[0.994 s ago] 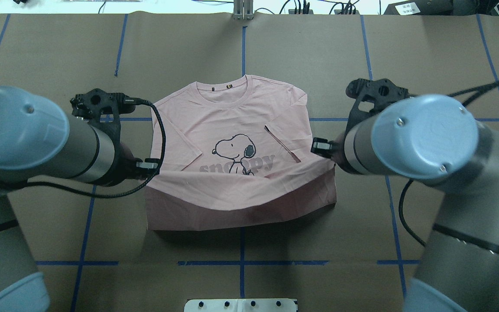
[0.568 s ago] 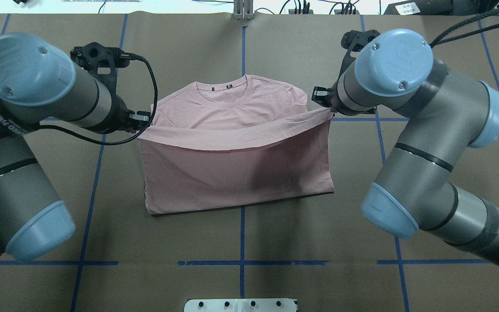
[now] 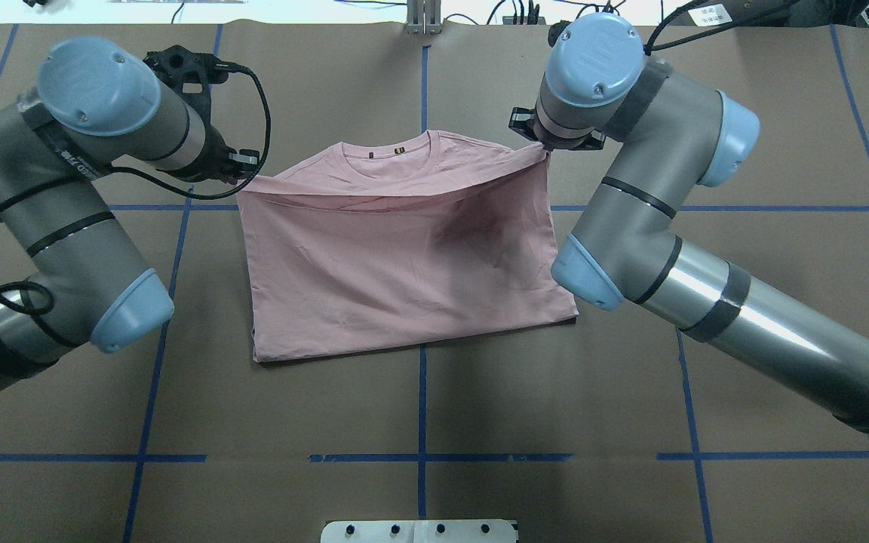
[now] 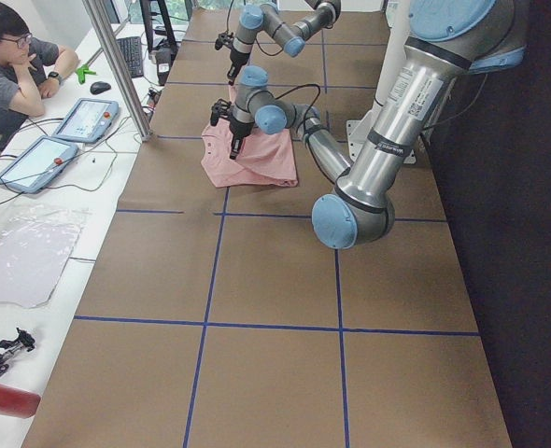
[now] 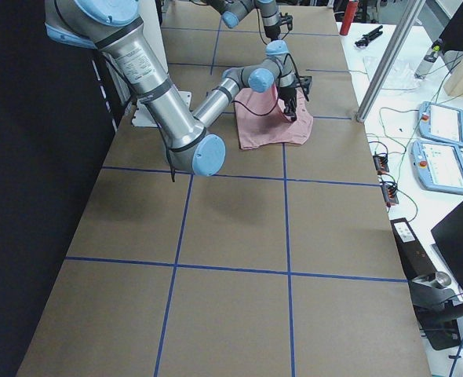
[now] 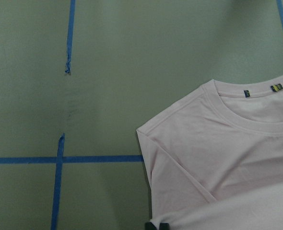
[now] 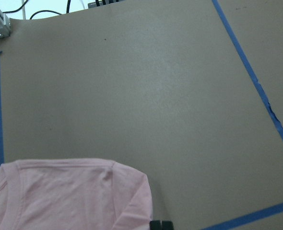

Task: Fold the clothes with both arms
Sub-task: 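Release the hem at the collar and raise both grippers away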

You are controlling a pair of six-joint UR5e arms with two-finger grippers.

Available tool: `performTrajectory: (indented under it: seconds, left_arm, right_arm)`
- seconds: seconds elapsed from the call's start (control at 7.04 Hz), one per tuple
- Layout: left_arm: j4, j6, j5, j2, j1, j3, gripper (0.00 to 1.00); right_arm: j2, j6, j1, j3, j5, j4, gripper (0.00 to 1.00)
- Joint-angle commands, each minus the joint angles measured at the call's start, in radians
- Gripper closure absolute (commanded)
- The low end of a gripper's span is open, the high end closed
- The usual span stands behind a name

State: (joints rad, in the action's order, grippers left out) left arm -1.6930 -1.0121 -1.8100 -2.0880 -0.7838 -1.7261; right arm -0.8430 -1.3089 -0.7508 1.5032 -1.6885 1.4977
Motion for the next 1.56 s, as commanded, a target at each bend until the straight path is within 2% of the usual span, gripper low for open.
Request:
performTrajectory:
  seconds: [0.0,0.14,0.57,0.71,0.85,0.99,1.28,1.42]
  left_arm:
    - [-0.236,0.004,0.003,-0.05,-0.024,0.298,0.92]
    - [-0.314,0.042,0.015,-0.049,-0.026,0.356,0.01]
    - [-0.37,0.105,0.021,-0.04,-0.032,0.352,0.0]
    - [-0.37,0.106,0.02,-0.034,-0.034,0.335,0.0]
    - [-0.37,0.106,0.018,-0.015,-0.032,0.291,0.0]
    - [-0.37,0.101,0.006,0.014,-0.028,0.231,0.0]
    - [-0.37,0.046,-0.05,0.179,0.007,0.027,0.0]
    - [-0.37,-0.014,-0.043,0.254,0.084,-0.057,0.0]
  right_arm:
    - [0.082,0.005,-0.018,-0.307,0.009,-0.226,1.0]
    - [0.085,0.019,-0.019,-0.374,0.018,-0.297,0.01]
    - [0.119,0.075,-0.022,-0.376,0.018,-0.3,0.0]
    - [0.119,0.12,-0.039,-0.37,-0.017,-0.298,0.0]
    - [0.101,0.196,-0.074,-0.339,-0.107,-0.292,0.0]
    - [0.058,0.232,-0.102,-0.29,-0.159,-0.291,0.0]
    - [-0.028,0.328,-0.114,-0.187,-0.172,-0.292,0.0]
    - [-0.051,0.327,-0.113,-0.152,-0.171,-0.292,0.0]
